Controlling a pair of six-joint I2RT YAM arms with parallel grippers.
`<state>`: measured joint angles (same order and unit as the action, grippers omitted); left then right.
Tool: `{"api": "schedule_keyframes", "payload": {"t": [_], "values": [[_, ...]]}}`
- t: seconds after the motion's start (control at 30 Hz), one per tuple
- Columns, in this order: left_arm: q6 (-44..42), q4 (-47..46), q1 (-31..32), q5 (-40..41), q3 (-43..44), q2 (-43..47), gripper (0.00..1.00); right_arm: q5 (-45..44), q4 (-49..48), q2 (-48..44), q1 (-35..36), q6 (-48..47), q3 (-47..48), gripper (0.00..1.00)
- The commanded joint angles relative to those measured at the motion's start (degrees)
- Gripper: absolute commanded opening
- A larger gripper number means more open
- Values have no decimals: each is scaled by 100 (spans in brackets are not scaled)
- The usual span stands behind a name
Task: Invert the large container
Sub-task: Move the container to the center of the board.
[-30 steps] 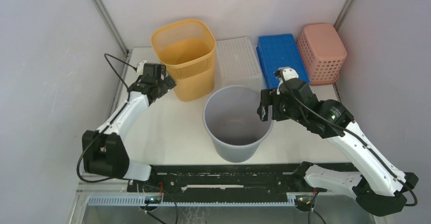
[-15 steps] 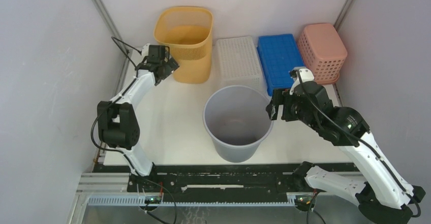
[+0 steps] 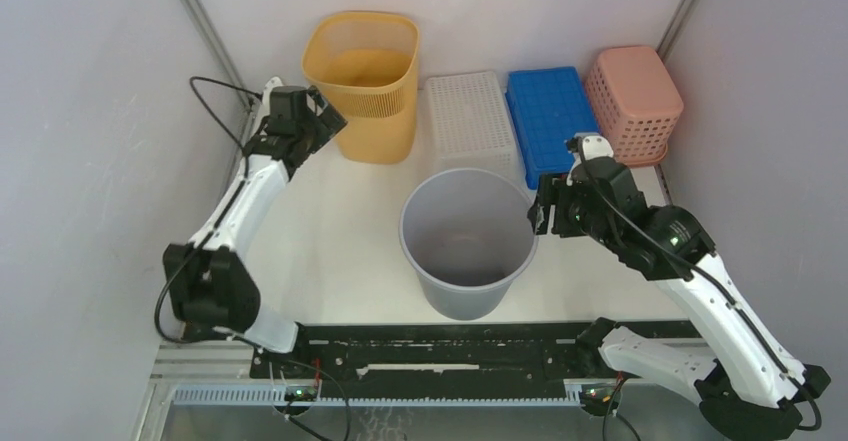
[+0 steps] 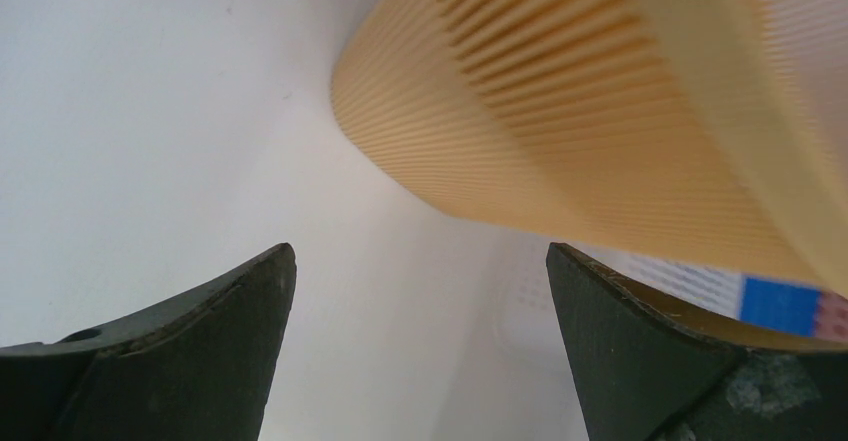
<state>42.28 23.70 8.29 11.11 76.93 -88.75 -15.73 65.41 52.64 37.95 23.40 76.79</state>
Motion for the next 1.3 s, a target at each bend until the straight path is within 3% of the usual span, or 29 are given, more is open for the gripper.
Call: {"api": "schedule_keyframes", "payload": {"t": [0.0,0.23,0.6,0.73,1.0,1.27], "values": [[-176,69,61,-266,-334,1063,100,170,-176,31,-34,134,-182,71],[-332,194,500,-550,-1467,2430,100,410,-373,27,9,252,-595,70],[-343,767,1173,-500,-2299,3713,100,290,-597,249,98,301,-841,61],[-547,984,1191,-543,-2279,3893,100,302,-723,400,81,261,-841,48],[-406,1093,1213,-788,-2903,4488,100,406,-1067,556,-16,261,-831,1],[-401,1189,1236,-805,-3101,4804,100,227,-1425,782,-139,442,-654,0]]}}
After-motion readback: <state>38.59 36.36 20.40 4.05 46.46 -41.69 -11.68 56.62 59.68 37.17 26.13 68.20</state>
